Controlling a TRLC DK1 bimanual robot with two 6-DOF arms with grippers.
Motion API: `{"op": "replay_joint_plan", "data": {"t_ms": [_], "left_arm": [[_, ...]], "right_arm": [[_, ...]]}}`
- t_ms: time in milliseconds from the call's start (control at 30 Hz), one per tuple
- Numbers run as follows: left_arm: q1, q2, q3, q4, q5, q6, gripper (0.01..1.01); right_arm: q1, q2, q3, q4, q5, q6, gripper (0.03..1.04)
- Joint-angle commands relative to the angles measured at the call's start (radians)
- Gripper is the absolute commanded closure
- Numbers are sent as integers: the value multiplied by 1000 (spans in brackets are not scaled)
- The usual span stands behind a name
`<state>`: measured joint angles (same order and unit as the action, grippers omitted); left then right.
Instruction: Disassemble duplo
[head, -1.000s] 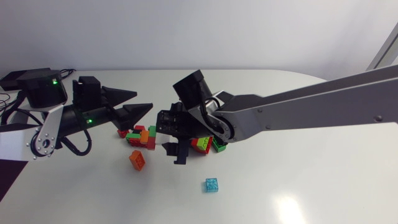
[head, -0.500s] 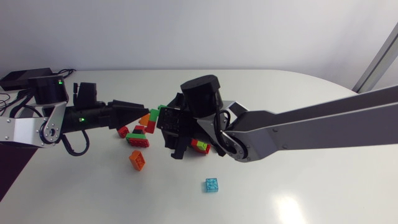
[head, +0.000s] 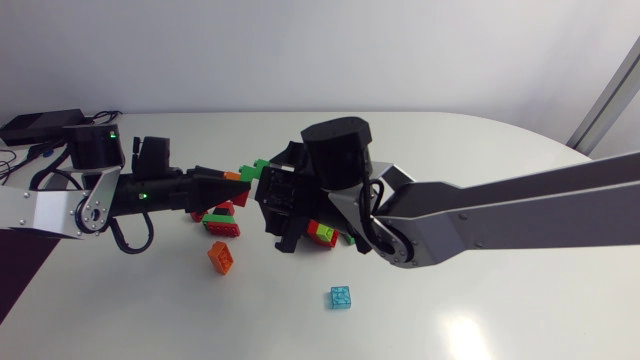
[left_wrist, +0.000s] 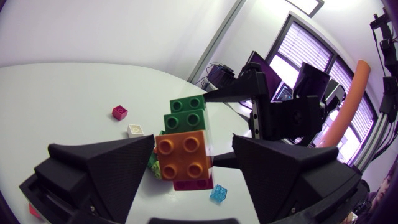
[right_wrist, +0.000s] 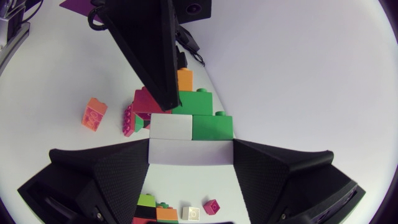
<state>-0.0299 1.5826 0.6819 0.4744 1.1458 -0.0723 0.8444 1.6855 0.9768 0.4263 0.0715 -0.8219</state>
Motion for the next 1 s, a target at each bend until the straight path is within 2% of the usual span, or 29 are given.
{"op": "replay_joint_plan", "data": {"t_ms": [0, 300, 400, 633, 967], "left_arm": [[-22, 24, 15, -5, 11, 3, 405], [-31, 2, -1, 4, 11, 16, 733], [-42, -19, -15, 10, 9, 42, 749], [-59, -92, -51, 12, -199, 126, 766], [-62, -121, -76, 44, -340, 157, 764]], "right_arm": [[5, -20, -20, 20, 7, 21, 434], [12, -20, -23, 20, 7, 18, 434], [12, -20, -21, 20, 21, 12, 434], [2, 22, 10, 20, 120, -33, 434], [-11, 79, 56, 11, 211, -52, 436]]}}
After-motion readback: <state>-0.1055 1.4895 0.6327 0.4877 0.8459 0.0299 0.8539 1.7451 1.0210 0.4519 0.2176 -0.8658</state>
